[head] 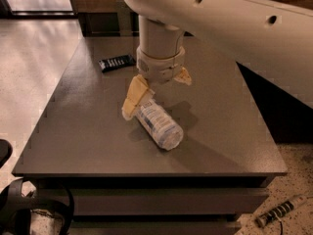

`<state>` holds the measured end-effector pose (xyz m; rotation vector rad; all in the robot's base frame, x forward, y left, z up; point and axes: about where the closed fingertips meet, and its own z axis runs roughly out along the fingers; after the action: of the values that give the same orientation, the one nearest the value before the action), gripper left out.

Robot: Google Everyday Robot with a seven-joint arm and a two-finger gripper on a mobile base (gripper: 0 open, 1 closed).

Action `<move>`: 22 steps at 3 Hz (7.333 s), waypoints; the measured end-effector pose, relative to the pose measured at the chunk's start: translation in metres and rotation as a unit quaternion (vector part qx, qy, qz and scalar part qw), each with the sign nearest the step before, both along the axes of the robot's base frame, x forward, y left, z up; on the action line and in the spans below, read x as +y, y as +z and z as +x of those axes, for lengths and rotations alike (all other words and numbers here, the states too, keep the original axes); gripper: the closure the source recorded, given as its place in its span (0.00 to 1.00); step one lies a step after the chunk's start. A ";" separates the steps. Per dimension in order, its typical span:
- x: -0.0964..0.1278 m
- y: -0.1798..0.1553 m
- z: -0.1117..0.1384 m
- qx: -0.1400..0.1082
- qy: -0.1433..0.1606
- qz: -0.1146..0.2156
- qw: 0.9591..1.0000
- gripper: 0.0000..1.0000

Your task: Place blue plastic bottle upright

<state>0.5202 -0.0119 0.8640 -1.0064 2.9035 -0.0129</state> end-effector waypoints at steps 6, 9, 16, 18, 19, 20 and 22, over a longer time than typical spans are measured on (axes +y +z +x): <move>0.018 -0.046 -0.009 0.039 -0.005 0.026 0.999 0.94; 0.005 0.017 0.001 -0.059 0.042 0.084 0.994 1.00; 0.030 0.086 -0.044 -0.340 0.251 0.404 0.811 1.00; 0.038 0.080 -0.034 -0.350 0.294 0.425 0.781 1.00; 0.049 0.073 -0.033 -0.329 0.297 0.444 0.779 1.00; 0.057 0.070 -0.035 -0.322 0.296 0.461 0.772 1.00; 0.062 0.066 -0.042 -0.340 0.291 0.503 0.739 1.00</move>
Offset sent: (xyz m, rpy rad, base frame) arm -0.0151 0.0124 -0.0496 0.0422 0.1196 -0.0223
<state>0.4782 0.0504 0.9303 -1.1990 1.4267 0.8921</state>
